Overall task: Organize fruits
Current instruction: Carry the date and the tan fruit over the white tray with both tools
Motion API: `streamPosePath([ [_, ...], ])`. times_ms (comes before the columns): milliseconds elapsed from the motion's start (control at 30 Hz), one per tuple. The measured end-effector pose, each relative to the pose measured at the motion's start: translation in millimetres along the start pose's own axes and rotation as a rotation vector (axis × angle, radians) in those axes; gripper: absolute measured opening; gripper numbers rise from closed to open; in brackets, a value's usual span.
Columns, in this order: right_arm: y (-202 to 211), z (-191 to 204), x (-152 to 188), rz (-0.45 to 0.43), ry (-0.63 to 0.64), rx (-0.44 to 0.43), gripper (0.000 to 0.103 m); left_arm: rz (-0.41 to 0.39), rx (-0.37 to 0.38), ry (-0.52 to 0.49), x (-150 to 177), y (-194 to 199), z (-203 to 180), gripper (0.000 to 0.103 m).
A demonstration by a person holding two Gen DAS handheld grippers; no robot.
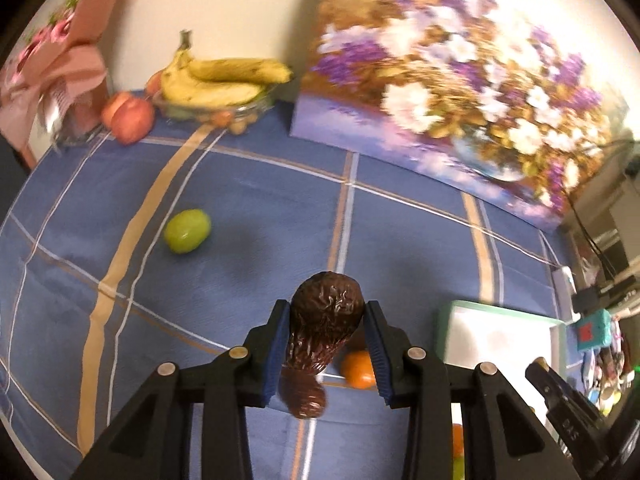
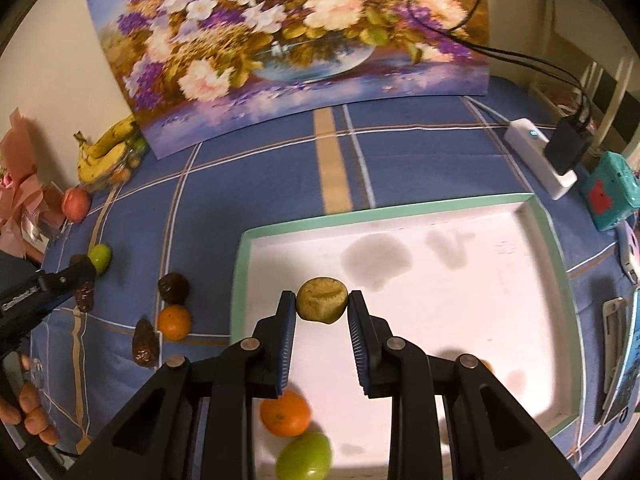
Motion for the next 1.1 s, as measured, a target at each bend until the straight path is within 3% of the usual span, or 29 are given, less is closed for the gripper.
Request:
streamPosePath([
  [267,12,-47,-10,-0.029,-0.026,0.078,0.027,0.001,0.073,-0.117,15,8,-63,0.04],
  [567,12,-92,-16,-0.035,-0.079,0.136,0.027,0.049,0.139,-0.265,52,0,-131,0.04],
  [1100,0,-120,-33,-0.047,-0.083,0.17,0.028,0.055,0.149,-0.351,60,-24,-170,0.04],
])
Point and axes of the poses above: each gripper's, at about its wrist camera, not at the fingertips, and y roughly against the way its jaws point, z to its left, x to its underside, the point moved 9 cm from there along -y, roughly the way its jaws point, and after that the axes turned 12 degrees about -z, right-handed, at the moved point
